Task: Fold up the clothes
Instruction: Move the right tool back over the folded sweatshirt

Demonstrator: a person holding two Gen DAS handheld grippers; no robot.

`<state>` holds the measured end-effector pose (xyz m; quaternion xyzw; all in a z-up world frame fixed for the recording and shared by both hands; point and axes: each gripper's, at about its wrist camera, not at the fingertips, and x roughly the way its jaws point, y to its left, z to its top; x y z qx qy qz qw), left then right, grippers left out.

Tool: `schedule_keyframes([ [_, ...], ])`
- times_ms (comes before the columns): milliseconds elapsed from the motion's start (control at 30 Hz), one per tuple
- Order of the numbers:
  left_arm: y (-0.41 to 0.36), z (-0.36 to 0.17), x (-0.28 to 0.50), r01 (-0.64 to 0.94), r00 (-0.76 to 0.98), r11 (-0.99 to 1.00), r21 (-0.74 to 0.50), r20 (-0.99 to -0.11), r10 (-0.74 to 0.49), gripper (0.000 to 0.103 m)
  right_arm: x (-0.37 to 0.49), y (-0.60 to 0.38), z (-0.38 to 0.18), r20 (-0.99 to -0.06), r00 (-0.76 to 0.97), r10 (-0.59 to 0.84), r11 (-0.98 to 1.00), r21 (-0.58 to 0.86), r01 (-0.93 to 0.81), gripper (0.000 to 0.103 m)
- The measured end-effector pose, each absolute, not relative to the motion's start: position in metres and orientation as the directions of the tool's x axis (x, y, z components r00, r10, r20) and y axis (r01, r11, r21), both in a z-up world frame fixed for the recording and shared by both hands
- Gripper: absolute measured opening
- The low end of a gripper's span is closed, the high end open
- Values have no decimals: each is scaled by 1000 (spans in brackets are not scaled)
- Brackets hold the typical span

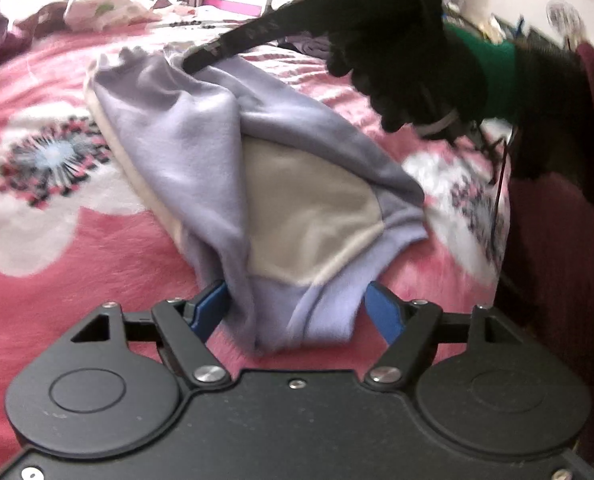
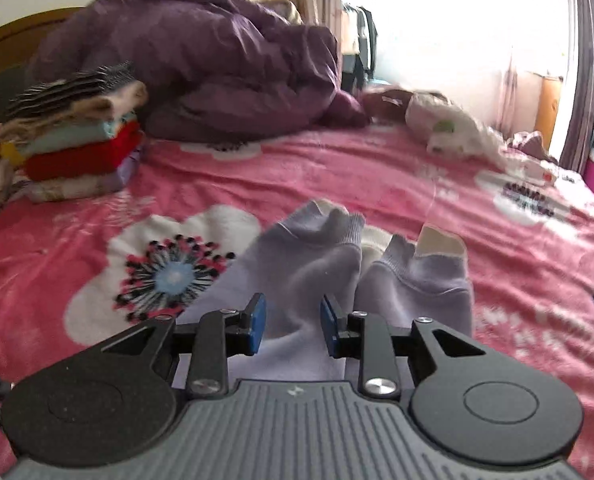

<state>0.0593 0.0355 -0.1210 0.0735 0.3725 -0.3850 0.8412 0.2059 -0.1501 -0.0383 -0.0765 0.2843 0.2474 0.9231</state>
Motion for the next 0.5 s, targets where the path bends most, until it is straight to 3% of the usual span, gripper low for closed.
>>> schedule_keyframes([
  [267, 40, -95, 60, 696, 571, 705, -138, -488, -660, 75, 187, -150, -48, -604, 679, 418, 843, -21, -538, 31],
  [333, 29, -102, 72, 687, 566, 711, -145, -507, -650, 75, 190, -153, -51, -595, 681, 428, 853, 16, -522, 31],
  [500, 1, -138, 93, 688, 483, 717, -112, -668, -567, 75, 199, -153, -64, -623, 664, 413, 859, 26, -511, 31],
])
